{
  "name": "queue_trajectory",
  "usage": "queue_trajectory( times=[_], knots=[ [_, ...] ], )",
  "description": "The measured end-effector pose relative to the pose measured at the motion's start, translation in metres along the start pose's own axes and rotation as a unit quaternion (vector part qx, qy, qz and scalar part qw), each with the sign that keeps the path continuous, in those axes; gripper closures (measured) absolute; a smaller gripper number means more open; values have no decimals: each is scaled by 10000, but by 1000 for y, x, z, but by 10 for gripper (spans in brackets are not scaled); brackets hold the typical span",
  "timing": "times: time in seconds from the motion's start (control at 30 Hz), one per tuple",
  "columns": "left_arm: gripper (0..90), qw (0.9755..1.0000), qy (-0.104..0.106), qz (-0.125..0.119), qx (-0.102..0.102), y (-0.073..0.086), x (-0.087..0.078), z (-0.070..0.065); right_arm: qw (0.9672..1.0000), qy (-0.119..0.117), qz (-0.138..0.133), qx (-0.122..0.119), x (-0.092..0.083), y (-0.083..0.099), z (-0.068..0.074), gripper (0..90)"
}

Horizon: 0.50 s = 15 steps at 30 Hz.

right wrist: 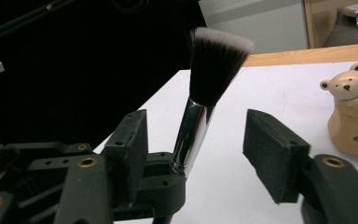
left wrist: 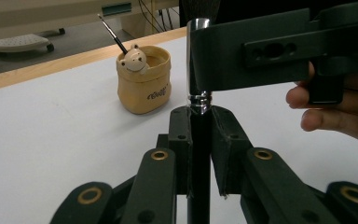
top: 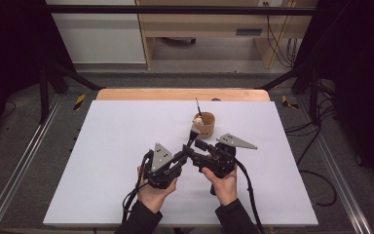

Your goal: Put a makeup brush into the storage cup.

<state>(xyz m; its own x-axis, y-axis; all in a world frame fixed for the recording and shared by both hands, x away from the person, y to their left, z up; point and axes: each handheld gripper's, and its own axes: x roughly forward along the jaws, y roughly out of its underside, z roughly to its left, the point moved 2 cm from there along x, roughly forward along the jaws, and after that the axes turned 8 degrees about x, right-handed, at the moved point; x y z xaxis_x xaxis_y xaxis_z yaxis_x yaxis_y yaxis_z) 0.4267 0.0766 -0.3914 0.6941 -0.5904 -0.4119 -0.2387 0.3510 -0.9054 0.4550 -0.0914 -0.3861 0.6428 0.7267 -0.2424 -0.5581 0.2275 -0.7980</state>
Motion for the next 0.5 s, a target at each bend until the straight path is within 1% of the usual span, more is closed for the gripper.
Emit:
queue_trajectory(
  times=[0.07,0.27,0.5],
  knots=[
    [786,10000,13,-10,-6,0,0,-1,10000,-34,-33,40,1,0,-1,456],
    [786,10000,19,-14,22,0,0,-4,9999,-73,10,124,1,1,-2,537],
    [786,10000,82,-36,-16,-1,1,-6,9994,-244,23,255,1,1,-3,649]
  ],
)
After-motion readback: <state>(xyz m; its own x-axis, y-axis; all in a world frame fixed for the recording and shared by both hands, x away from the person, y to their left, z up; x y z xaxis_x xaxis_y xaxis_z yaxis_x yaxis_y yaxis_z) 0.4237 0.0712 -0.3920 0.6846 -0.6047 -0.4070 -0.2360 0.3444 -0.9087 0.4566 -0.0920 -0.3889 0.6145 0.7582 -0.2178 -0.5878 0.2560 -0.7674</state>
